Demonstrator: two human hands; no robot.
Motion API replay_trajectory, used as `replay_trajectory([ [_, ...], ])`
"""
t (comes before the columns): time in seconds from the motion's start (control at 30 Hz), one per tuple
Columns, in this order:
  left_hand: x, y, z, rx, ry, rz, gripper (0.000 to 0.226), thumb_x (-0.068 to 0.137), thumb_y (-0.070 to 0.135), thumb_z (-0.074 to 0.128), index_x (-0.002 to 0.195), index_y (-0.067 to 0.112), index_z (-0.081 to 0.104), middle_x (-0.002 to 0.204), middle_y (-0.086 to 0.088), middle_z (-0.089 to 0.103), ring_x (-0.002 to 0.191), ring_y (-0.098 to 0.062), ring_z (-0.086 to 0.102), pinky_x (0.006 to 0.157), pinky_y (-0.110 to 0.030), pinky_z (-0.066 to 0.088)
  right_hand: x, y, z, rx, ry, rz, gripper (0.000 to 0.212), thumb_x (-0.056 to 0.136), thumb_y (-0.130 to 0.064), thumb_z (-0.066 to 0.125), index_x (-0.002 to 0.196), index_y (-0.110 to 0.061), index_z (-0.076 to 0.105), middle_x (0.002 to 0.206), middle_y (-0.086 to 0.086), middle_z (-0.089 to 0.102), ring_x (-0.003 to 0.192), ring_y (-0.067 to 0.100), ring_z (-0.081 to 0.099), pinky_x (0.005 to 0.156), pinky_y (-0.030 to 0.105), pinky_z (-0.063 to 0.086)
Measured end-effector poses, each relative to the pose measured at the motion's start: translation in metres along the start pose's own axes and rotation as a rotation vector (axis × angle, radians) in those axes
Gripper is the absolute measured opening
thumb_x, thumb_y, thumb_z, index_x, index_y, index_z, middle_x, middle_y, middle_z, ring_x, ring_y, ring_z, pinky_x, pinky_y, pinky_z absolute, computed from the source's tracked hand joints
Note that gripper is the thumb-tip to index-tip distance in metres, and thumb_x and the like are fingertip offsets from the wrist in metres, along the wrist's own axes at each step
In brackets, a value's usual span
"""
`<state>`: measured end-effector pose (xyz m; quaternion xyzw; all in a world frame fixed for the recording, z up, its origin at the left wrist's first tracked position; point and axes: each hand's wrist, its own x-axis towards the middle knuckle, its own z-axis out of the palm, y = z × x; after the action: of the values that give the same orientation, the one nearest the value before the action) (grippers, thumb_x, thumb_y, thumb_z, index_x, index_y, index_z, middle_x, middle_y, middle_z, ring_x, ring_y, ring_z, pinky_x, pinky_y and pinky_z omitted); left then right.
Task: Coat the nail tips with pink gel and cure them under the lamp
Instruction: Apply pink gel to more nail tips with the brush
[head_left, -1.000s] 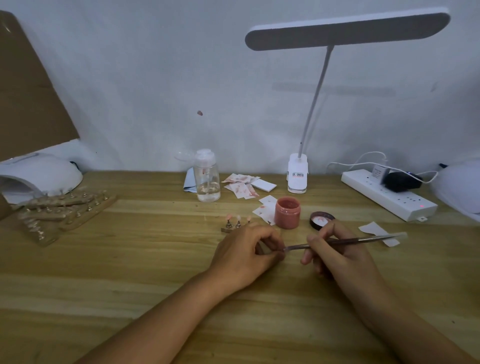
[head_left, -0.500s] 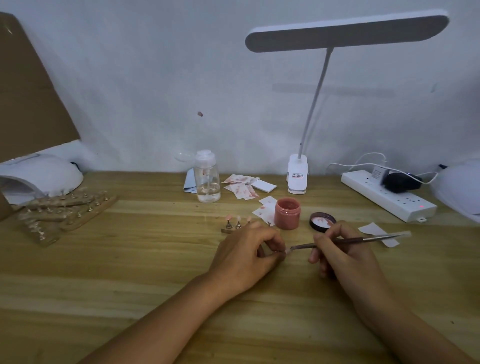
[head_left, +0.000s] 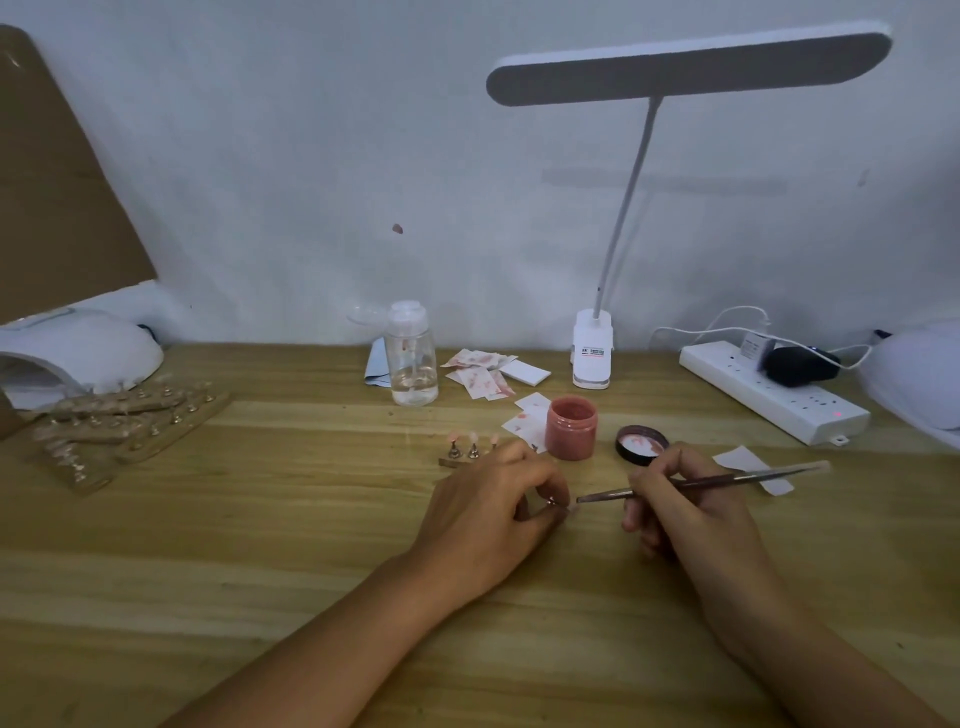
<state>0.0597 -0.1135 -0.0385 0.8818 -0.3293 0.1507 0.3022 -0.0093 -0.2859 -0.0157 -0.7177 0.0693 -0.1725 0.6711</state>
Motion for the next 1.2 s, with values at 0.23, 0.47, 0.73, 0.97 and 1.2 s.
replay_trajectory([
  [0.23, 0.0, 0.002, -0.001, 0.008, 0.005, 0.021, 0.011, 0.084, 0.039, 0.073, 0.088, 0.034, 0.063, 0.097, 0.017, 0.057, 0.074, -0.002, 0.059, 0.063, -0.029, 0.049, 0.001, 0.002, 0.0, -0.021, 0.027, -0.017, 0.018, 0.095, -0.005, 0.054, 0.086, 0.007, 0.045, 0.058, 0.009, 0.063, 0.047, 0.015, 0.047, 0.046, 0.025, 0.044],
  [0.47, 0.001, -0.001, 0.0, -0.055, -0.004, 0.002, 0.011, 0.083, 0.032, 0.075, 0.088, 0.032, 0.065, 0.096, 0.016, 0.058, 0.075, -0.005, 0.06, 0.066, -0.034, 0.051, -0.002, 0.001, 0.001, -0.038, -0.049, -0.015, 0.021, 0.094, -0.006, 0.056, 0.084, 0.007, 0.043, 0.056, 0.009, 0.063, 0.046, 0.013, 0.047, 0.045, 0.02, 0.042],
  [0.73, 0.005, -0.009, 0.003, -0.179, -0.014, -0.055, 0.019, 0.081, 0.031, 0.078, 0.084, 0.04, 0.062, 0.091, 0.019, 0.061, 0.072, -0.004, 0.061, 0.066, -0.032, 0.052, -0.003, -0.001, 0.001, 0.003, -0.027, -0.045, 0.021, 0.095, -0.007, 0.056, 0.084, 0.007, 0.045, 0.06, 0.011, 0.067, 0.045, 0.01, 0.048, 0.044, 0.014, 0.041],
  [0.97, 0.006, -0.01, 0.006, -0.225, -0.043, -0.079, 0.018, 0.078, 0.031, 0.079, 0.087, 0.038, 0.066, 0.09, 0.023, 0.064, 0.069, -0.001, 0.061, 0.065, -0.027, 0.051, -0.001, 0.002, 0.001, -0.029, -0.005, -0.025, 0.02, 0.095, -0.006, 0.056, 0.086, 0.007, 0.045, 0.06, 0.014, 0.066, 0.045, 0.011, 0.05, 0.043, 0.017, 0.043],
  [1.2, 0.007, -0.01, 0.004, -0.255, -0.061, -0.121, 0.016, 0.078, 0.029, 0.08, 0.079, 0.039, 0.068, 0.087, 0.025, 0.067, 0.067, 0.001, 0.06, 0.065, -0.023, 0.048, -0.004, -0.002, 0.003, -0.002, -0.067, -0.054, 0.02, 0.095, -0.007, 0.056, 0.084, 0.004, 0.045, 0.065, 0.016, 0.069, 0.047, 0.01, 0.051, 0.047, 0.015, 0.042],
])
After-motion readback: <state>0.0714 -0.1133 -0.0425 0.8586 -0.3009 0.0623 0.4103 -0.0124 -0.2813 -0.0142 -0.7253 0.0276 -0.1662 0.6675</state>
